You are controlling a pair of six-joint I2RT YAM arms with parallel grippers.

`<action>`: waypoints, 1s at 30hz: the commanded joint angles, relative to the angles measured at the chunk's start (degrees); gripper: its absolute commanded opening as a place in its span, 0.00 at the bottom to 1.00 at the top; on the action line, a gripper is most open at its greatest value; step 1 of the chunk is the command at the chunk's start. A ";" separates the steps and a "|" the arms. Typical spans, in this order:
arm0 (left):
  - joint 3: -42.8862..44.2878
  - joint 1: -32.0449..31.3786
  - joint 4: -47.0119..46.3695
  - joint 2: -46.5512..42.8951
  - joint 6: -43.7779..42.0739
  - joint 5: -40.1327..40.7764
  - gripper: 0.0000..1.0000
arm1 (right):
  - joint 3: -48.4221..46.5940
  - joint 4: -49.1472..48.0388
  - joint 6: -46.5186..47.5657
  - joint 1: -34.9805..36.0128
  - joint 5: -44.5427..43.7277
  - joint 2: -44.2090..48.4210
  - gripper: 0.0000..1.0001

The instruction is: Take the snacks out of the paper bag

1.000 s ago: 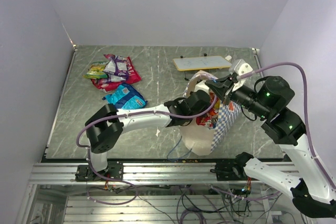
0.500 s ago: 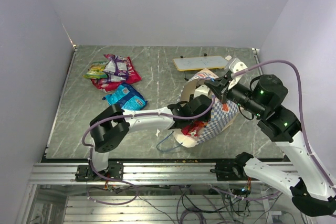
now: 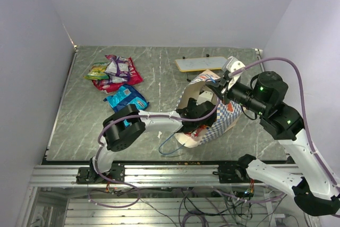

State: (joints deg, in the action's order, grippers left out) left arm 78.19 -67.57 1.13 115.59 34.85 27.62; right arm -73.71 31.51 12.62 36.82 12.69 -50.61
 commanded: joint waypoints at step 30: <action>11.37 3.10 -0.96 -4.49 -9.63 -3.10 0.07 | 0.40 -1.49 2.64 0.01 0.43 -0.10 0.00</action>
State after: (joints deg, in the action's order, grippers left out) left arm 86.02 -64.58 3.27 117.45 26.52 23.75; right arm -73.82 31.35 15.14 36.82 13.91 -51.13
